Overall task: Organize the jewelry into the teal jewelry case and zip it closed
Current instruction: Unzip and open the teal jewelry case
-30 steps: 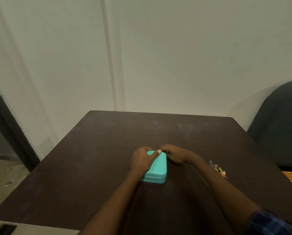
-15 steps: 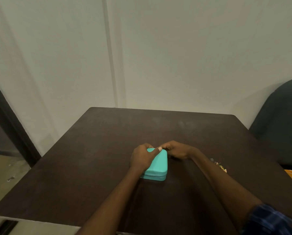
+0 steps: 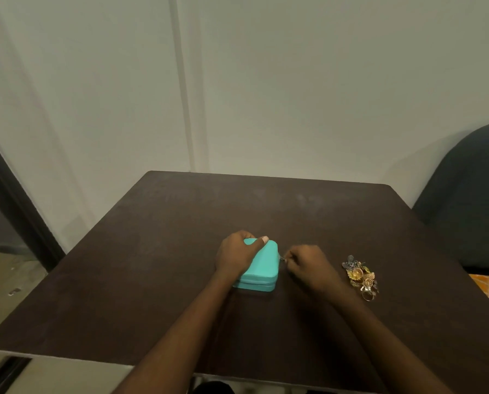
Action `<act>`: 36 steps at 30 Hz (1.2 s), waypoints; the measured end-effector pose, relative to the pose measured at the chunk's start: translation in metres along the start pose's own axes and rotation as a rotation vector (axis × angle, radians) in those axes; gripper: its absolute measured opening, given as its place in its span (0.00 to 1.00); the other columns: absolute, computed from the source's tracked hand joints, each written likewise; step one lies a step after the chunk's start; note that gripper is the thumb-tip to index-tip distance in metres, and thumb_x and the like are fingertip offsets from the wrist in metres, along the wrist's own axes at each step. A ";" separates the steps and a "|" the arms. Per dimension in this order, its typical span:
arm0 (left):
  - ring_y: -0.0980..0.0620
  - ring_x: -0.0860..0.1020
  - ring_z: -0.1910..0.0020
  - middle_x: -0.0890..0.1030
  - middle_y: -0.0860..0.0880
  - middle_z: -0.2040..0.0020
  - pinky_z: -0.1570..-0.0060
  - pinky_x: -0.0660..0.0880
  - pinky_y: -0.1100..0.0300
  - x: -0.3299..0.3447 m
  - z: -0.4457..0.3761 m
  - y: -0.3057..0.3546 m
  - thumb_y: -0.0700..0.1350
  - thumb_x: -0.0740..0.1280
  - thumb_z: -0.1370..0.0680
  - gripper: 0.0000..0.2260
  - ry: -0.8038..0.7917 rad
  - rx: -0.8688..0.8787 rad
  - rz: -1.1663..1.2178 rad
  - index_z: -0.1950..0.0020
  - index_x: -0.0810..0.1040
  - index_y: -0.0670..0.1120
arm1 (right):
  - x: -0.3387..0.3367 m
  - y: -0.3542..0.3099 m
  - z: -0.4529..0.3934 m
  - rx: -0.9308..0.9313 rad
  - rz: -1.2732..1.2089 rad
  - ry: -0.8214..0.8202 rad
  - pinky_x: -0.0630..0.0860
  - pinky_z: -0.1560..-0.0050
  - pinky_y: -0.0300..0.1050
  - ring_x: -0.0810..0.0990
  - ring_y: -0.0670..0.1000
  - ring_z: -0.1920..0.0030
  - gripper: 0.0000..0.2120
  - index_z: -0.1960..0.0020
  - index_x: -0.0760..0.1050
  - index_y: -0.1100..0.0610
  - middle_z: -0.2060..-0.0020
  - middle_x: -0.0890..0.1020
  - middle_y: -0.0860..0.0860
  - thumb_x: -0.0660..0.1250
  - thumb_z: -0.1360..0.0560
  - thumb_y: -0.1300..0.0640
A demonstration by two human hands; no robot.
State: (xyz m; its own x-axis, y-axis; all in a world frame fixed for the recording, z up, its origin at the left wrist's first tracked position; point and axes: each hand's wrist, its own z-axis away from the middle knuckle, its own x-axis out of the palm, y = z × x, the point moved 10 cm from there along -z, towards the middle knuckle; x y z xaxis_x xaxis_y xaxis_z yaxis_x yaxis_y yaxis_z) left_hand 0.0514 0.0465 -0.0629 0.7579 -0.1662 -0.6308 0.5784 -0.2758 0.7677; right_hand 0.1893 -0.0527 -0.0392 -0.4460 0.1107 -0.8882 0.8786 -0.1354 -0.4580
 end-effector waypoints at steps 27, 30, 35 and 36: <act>0.53 0.79 0.51 0.81 0.51 0.50 0.49 0.76 0.57 -0.051 0.054 -0.030 0.58 0.62 0.23 0.16 -0.107 0.064 0.172 0.46 0.79 0.48 | 0.014 -0.066 0.016 -0.045 -0.030 -0.033 0.57 0.29 0.55 0.50 0.58 0.25 0.39 0.26 0.57 0.45 0.25 0.53 0.53 0.69 0.32 0.38; 0.57 0.75 0.55 0.77 0.54 0.54 0.58 0.70 0.68 -0.052 0.071 -0.034 0.56 0.69 0.27 0.12 -0.177 0.205 -0.087 0.51 0.77 0.49 | 0.038 -0.059 0.007 -0.062 0.065 -0.210 0.50 0.28 0.60 0.38 0.60 0.25 0.43 0.25 0.49 0.42 0.24 0.40 0.54 0.68 0.32 0.36; 0.56 0.71 0.54 0.74 0.54 0.55 0.57 0.67 0.65 -0.040 0.075 -0.027 0.54 0.67 0.26 0.10 -0.176 0.348 -0.266 0.54 0.75 0.49 | 0.050 -0.054 0.001 -0.085 0.129 -0.219 0.53 0.28 0.60 0.43 0.61 0.25 0.42 0.25 0.46 0.41 0.24 0.44 0.53 0.66 0.30 0.36; 0.56 0.71 0.54 0.74 0.54 0.55 0.55 0.67 0.63 -0.041 0.076 -0.026 0.53 0.67 0.25 0.09 -0.145 0.362 -0.259 0.55 0.75 0.48 | 0.049 -0.054 0.000 -0.099 0.136 -0.203 0.54 0.28 0.59 0.45 0.60 0.25 0.42 0.25 0.46 0.41 0.24 0.45 0.53 0.66 0.31 0.36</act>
State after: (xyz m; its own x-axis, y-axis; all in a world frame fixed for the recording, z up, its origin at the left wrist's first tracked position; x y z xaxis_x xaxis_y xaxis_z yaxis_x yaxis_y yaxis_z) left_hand -0.0174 -0.0113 -0.0652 0.5375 -0.1712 -0.8257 0.5814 -0.6340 0.5099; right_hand 0.1198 -0.0404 -0.0580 -0.3391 -0.1034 -0.9351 0.9408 -0.0377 -0.3370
